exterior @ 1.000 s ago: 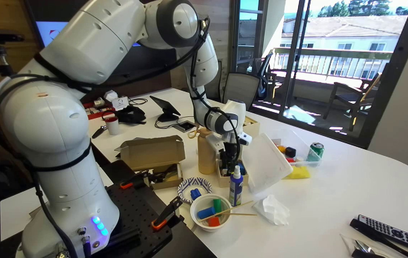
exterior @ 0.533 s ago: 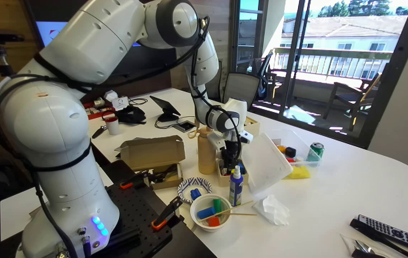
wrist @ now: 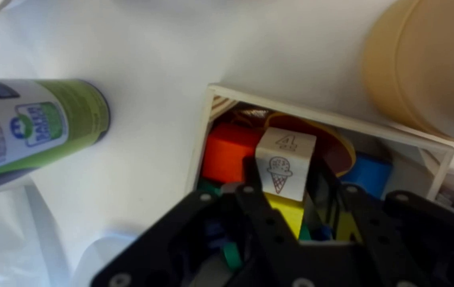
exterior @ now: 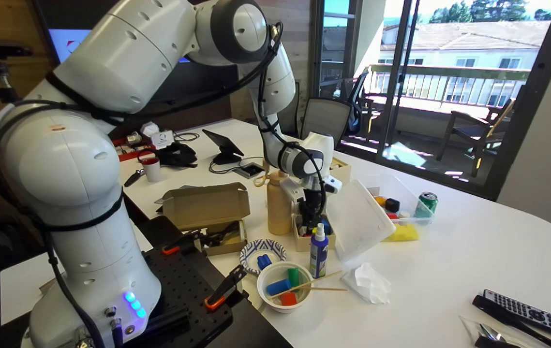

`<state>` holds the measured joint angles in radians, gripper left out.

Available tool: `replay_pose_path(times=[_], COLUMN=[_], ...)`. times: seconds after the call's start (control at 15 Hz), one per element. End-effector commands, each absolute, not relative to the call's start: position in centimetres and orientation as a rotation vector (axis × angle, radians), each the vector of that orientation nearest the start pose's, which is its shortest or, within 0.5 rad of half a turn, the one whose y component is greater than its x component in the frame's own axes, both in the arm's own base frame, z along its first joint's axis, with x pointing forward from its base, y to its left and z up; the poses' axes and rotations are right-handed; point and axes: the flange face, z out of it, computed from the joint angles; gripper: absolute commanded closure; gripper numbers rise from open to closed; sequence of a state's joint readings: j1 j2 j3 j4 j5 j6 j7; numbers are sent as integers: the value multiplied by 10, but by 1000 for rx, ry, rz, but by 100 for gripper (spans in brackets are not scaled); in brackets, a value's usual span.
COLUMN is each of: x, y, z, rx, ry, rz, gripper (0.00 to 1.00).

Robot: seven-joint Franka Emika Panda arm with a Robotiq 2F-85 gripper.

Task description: Move the white block to the plate in front of it

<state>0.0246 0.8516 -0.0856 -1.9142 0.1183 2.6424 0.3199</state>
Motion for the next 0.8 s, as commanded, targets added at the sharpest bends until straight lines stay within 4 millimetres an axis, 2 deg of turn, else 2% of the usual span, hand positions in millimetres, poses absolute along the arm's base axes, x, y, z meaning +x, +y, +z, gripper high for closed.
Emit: replay_pose_path(times=[0.0, 0.2, 0.4, 0.53, 0.73], x=[587, 582, 567, 549, 509], y=[-39, -35, -25, -16, -6], z=[67, 94, 121, 134, 142], rx=[-3057, -3055, -3038, -3027, -3002], ry=[769, 792, 857, 938, 1194], rz=[182, 179, 209, 236, 262], gripper=[89, 89, 89, 89, 89])
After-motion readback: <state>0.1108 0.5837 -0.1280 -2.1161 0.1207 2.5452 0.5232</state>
